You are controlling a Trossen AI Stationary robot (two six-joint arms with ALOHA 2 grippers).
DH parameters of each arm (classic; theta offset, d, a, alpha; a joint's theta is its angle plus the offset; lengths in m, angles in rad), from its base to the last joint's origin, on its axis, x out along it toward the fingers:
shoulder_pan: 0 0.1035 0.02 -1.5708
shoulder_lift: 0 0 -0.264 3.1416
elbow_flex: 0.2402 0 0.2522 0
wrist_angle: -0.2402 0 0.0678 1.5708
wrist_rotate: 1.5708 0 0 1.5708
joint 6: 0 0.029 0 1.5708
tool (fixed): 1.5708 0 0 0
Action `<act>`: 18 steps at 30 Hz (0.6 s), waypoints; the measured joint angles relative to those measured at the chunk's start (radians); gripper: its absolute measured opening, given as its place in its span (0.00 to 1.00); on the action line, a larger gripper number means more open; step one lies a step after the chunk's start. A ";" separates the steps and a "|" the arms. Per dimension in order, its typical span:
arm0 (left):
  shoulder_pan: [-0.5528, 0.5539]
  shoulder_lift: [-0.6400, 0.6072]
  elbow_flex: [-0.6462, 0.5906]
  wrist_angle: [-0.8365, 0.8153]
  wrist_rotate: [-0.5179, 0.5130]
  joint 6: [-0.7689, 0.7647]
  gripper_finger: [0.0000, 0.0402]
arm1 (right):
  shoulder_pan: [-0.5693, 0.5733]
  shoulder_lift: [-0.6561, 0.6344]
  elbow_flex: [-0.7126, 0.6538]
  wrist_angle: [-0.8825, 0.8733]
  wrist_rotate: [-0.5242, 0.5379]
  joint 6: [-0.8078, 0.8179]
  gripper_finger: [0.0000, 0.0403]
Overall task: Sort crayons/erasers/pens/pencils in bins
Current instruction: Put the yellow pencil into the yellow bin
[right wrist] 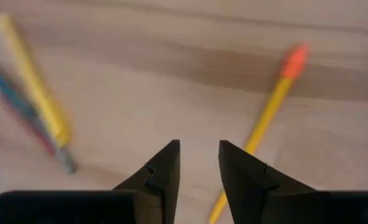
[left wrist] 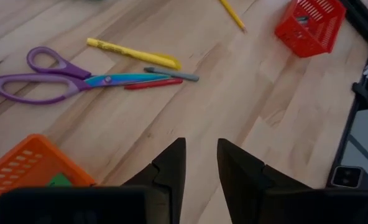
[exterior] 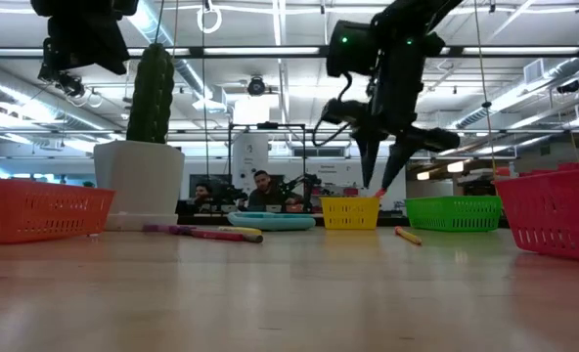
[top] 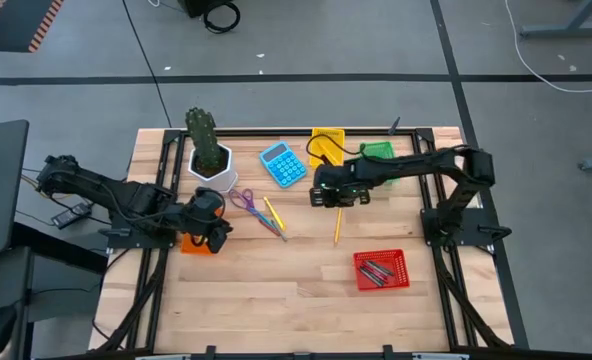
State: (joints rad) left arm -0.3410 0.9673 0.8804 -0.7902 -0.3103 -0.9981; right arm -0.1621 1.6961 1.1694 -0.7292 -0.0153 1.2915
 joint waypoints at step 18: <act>-0.001 -0.061 0.000 0.013 0.001 0.023 0.24 | -0.047 0.061 -0.033 -0.109 0.089 0.228 0.27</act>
State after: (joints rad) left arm -0.3424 0.9066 0.8805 -0.7773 -0.3097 -0.9749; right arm -0.2092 1.7573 1.1367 -0.8380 0.0735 1.5192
